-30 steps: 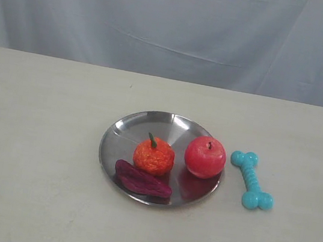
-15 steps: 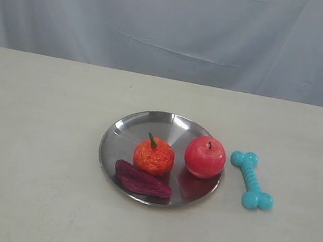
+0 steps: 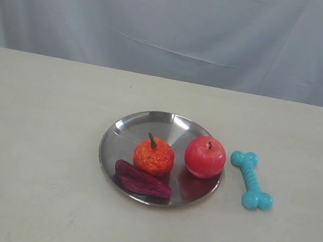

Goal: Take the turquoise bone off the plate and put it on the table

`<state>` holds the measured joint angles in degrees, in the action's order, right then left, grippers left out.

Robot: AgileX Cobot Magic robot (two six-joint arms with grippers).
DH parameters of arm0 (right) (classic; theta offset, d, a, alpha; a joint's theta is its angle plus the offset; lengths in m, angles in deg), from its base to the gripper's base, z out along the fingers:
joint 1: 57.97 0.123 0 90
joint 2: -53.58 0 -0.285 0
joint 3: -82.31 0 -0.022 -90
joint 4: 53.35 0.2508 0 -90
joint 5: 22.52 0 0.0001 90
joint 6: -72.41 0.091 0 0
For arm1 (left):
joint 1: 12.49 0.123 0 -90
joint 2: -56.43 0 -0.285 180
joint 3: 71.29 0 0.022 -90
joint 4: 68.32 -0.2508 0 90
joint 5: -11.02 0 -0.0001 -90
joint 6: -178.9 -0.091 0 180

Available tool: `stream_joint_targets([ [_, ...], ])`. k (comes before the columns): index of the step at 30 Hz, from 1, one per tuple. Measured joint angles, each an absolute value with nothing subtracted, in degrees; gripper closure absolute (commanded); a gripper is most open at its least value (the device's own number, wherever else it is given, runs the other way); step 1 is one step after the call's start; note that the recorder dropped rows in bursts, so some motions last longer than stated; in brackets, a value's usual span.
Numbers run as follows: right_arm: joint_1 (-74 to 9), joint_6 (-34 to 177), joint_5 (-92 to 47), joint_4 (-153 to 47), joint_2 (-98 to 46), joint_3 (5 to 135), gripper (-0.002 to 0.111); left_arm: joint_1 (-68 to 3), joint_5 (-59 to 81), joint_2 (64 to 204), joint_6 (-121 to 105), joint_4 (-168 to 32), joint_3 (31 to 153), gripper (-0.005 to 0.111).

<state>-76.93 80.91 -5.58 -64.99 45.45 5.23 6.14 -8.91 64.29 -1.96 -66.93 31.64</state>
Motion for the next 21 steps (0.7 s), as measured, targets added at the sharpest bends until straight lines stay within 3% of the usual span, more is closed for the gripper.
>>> stream_joint_targets([
  [21,-76.93,77.26,-5.3,-55.75,45.45,5.23,0.108,6.14,-8.91,64.29,-1.96,-66.93,31.64,0.107],
])
